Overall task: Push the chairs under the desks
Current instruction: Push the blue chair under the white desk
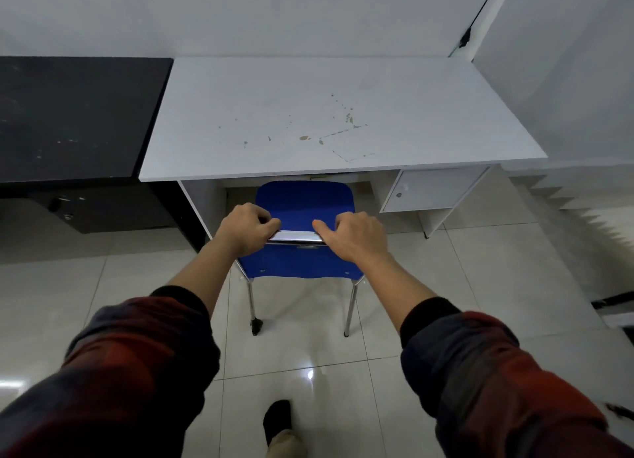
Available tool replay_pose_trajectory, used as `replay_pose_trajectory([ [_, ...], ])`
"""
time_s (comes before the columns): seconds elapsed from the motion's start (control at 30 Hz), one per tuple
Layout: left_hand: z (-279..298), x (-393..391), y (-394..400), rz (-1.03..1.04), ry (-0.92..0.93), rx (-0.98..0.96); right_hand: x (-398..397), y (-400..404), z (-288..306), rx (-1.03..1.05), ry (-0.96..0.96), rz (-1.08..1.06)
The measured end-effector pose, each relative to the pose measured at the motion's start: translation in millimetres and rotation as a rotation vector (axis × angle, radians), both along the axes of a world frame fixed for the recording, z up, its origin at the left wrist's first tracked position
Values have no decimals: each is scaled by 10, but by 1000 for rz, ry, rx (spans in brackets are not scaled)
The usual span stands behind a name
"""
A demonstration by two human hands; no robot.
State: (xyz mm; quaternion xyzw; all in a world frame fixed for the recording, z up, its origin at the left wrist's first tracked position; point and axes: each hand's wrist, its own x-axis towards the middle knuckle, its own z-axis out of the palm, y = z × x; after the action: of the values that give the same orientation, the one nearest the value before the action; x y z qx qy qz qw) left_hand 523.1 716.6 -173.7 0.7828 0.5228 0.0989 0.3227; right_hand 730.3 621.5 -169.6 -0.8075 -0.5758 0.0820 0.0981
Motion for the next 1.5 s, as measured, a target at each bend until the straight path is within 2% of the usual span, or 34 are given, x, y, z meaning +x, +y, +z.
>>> replay_pose_trajectory([
  [0.17, 78, 39, -57, 56, 84, 39, 108, -14, 182, -175, 108, 163],
  [0.3, 117, 97, -89, 72, 239, -25, 72, -76, 98, -244, 30, 82],
  [0.4, 127, 138, -51, 73, 287, -69, 74, -29, 63, -236, -13, 44],
  [1.0, 87, 1115, -71, 62, 196, -90, 1257, 288, 64, -152, -21, 213],
  [1.2, 190, 1266, -132, 209, 298, -113, 1356, 310, 89, -147, -27, 255],
  [1.37, 247, 1472, -327, 303, 245, -75, 1551, 205, 86, -144, -22, 286],
  [1.5, 311, 1733, -457, 288, 204, -18, 1844, 82, 71, -123, 34, 207],
])
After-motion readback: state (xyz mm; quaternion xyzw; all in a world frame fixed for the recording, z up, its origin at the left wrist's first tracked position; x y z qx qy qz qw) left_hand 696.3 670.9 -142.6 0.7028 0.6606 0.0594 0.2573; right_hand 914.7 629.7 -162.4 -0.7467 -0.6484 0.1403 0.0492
